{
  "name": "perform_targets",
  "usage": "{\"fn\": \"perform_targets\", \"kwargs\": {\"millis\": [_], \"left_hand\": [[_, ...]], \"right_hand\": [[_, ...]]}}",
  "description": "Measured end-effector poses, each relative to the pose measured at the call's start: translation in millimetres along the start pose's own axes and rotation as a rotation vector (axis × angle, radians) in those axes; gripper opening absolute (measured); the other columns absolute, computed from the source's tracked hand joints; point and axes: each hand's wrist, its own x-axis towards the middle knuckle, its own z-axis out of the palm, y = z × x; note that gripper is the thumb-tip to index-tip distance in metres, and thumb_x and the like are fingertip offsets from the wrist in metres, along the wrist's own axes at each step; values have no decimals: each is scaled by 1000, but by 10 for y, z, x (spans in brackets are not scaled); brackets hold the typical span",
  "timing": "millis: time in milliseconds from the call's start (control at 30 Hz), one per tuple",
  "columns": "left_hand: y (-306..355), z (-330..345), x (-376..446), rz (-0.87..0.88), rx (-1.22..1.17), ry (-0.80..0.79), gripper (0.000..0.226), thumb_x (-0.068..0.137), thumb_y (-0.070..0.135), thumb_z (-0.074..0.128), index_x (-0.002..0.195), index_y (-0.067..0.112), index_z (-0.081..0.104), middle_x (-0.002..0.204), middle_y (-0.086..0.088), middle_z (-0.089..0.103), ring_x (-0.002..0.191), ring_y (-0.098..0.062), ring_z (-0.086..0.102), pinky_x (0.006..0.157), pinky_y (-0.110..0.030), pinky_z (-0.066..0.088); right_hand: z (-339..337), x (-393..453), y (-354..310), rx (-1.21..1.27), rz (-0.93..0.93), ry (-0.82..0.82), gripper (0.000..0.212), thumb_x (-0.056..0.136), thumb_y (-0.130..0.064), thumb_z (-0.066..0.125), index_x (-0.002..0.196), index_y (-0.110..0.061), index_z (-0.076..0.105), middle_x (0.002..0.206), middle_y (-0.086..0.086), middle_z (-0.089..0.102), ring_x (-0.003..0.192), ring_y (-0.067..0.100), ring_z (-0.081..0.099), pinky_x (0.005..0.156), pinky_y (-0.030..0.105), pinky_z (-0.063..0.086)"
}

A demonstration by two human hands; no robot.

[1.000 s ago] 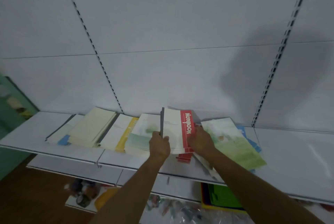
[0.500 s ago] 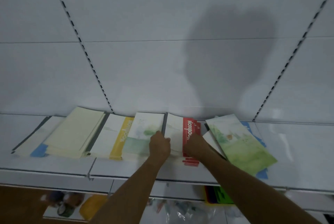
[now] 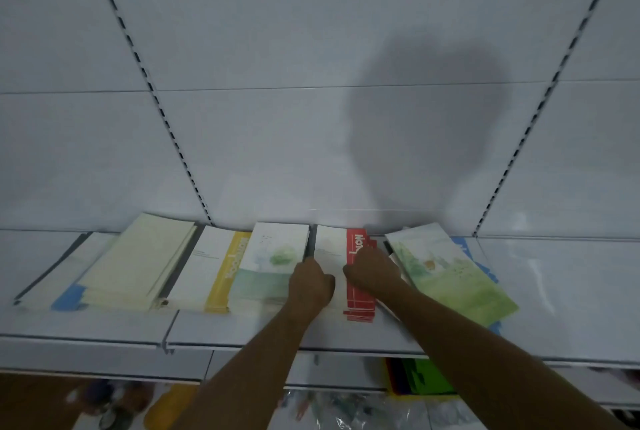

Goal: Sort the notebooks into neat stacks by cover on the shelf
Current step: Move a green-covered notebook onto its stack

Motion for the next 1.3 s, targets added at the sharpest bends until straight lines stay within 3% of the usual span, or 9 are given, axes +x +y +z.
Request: {"fn": "perform_targets", "kwargs": {"millis": [167,400,567,700,767,900,1033,1133,1300], "left_hand": [[245,-49,-67,44,-18,20,24,90,27,55,98,5,57,105,-12,65,92,-24,62,69,-25,42],[785,245,-204,83,-29,-68,32,83,35,57,98,8,67,99,-9,69,88,-27,66,73,-31,53],[1078,581,-319,105,-120,-174,27,90,25,56,81,1,64,91,-14,65,93,-22,63,66,-22,40],[1264,808,-384,53,-125,-195,31,86,26,60,108,3,64,106,-13,66,98,-26,63,78,-28,51],[1346,920,-417,35,-100,-193,36,83,30,62,112,9,62,113,-12,60,103,-24,55,87,-29,48],[1453,1114,-442,-16,-99,-109,39,79,31,65,112,12,61,116,-11,59,110,-26,51,85,-27,39],[1499,1206,-453,-83,-220,11,66,76,31,74,130,5,45,127,-15,44,118,-30,47,93,-34,43],[1513,1222,-440,-82,-283,45,75,74,32,77,134,3,41,131,-17,46,121,-30,47,99,-36,44],[1474,1226,-392,-128,-512,75,66,70,14,80,127,5,49,121,-9,58,113,-27,59,90,-33,52]], "right_hand": [[-378,52,208,-68,-122,74,27,92,-38,47,94,-16,63,93,-3,66,85,16,64,71,27,45],[-842,87,985,-71,-22,148,38,92,-29,47,121,-6,55,126,12,57,115,28,53,94,33,42],[-982,65,1594,-94,93,145,54,89,-41,54,130,-6,47,127,17,50,118,34,49,97,40,42],[-926,43,1841,-179,103,103,72,82,-56,61,132,-8,43,126,17,43,116,34,47,96,42,43],[-959,65,1886,-128,136,88,78,78,-55,67,132,-5,41,128,18,42,119,34,45,97,43,41],[-1080,138,2047,-48,141,-20,88,72,-47,77,134,0,35,128,19,47,120,34,45,97,39,41],[-1106,132,2214,49,152,-79,88,57,-53,80,124,-5,49,118,14,58,112,31,53,93,38,47],[-1120,75,2273,148,138,-46,68,63,-36,84,118,-8,55,113,13,60,109,32,55,94,42,48],[-1081,-94,2150,276,93,34,84,67,-21,83,137,-14,37,128,16,49,114,34,50,94,42,46]]}}
